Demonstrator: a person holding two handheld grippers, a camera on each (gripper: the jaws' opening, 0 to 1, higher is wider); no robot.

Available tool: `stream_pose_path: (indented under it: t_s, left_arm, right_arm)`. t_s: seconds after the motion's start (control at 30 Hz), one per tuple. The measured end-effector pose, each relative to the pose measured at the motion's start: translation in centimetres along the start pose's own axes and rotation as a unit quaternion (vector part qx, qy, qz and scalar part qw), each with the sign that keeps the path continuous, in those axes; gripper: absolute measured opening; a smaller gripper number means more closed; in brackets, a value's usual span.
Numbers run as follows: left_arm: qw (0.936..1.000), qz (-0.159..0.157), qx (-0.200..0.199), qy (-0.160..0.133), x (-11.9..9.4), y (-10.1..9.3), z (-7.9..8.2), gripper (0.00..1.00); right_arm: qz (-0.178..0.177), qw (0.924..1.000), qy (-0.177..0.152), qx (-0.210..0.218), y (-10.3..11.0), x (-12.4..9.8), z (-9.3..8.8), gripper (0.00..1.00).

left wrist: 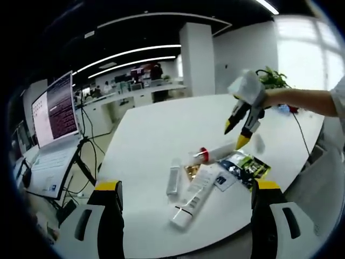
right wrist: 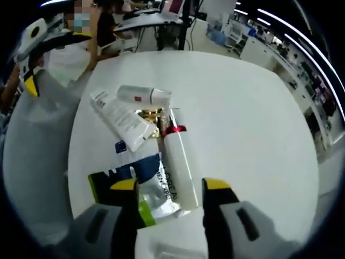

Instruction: Arrange the skincare products in the storage area until every visible bottle or jar stands upright without overlapping.

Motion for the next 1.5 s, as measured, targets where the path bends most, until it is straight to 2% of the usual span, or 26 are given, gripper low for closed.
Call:
stream_pose_path:
  t_s: [0.2, 0.77, 1.03, 1.5]
  left_arm:
    - [1.0, 0.002, -0.002, 0.001, 0.0, 0.2, -0.1, 0.97]
    - [1.0, 0.0, -0.004, 0.006, -0.1, 0.1, -0.2, 0.96]
    - [0.9999, 0.008, -0.007, 0.01, -0.3, 0.5, -0.4, 0.96]
    - [0.9998, 0.012, -0.009, 0.015, -0.4, 0.8, -0.4, 0.96]
  right_arm:
    - [0.008, 0.9996, 0.026, -0.008, -0.9, 1.0, 0.2, 0.44]
    - [0.028, 0.9968, 0.074, -0.012, -2.9, 3.7, 0.3, 0.37]
    - [0.043, 0.9943, 0.096, -0.017, -2.3, 4.6, 0.0, 0.34]
    - [0.058, 0.9894, 0.13, -0.026, -3.0, 5.7, 0.0, 0.31]
Point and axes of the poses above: the point that each gripper's makers call its tool centre point, and the gripper's own axes: x roughly forward along the fingers, y roughly to its left, z roughly out of its top, the point moved 1 cm from there along -x, roughly backward along the fingers, and after that the axes turned 14 degrees about z, right-handed, at the moved point
